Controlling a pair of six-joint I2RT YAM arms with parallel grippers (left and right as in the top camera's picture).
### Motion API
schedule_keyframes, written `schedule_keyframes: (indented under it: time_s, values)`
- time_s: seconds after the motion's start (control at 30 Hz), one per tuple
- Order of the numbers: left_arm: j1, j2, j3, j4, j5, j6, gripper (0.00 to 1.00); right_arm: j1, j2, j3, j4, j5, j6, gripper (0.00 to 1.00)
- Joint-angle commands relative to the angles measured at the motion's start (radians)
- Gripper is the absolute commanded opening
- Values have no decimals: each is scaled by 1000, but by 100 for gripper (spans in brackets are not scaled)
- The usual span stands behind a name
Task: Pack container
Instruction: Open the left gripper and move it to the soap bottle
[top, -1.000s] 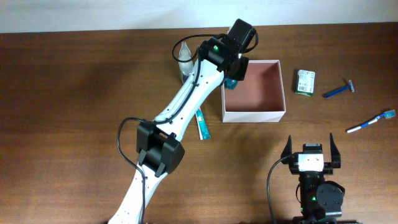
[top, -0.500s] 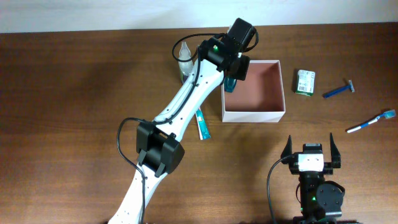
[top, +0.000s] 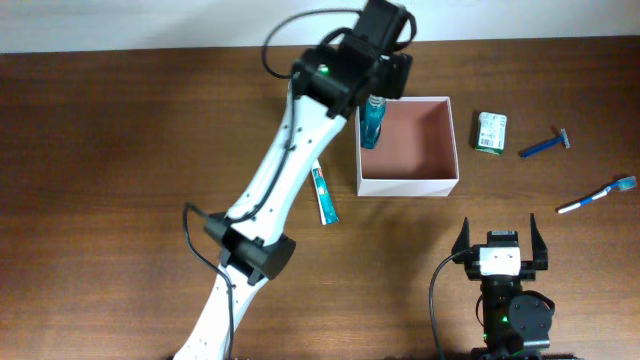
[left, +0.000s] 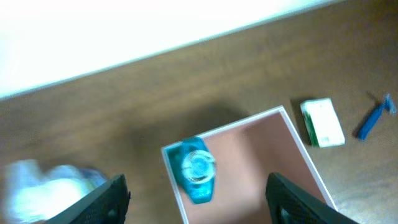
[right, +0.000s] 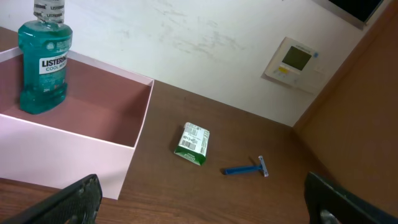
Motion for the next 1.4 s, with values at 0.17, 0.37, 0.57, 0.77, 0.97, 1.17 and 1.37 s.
schedule_keyframes:
  time_s: [0.17,0.37,0.57,0.77,0.97,1.17,1.37]
  values:
    - [132,-61,48,-150,-179,-92,72,10,-7,-5,-8,17,0,99]
    - [201,-61,-82,-141,-151,-161,72,10,-7,-5,-8,16,0,99]
    - [240,-61,-231,-79,-28,-160,72,10,-7,-5,-8,17,0,99]
    - [240,-60,-320,-10,-27,-156,72,10,-7,-5,-8,17,0,99]
    - [240,-60,-402,35,-28,-156,72,10,-7,-5,-8,16,0,99]
    - [240,-60,-466,53,-27,-156,72,10,-7,-5,-8,16,0,99]
    - [240,-60,-470,69,-26,-156,71,10,-7,-5,-8,17,0,99]
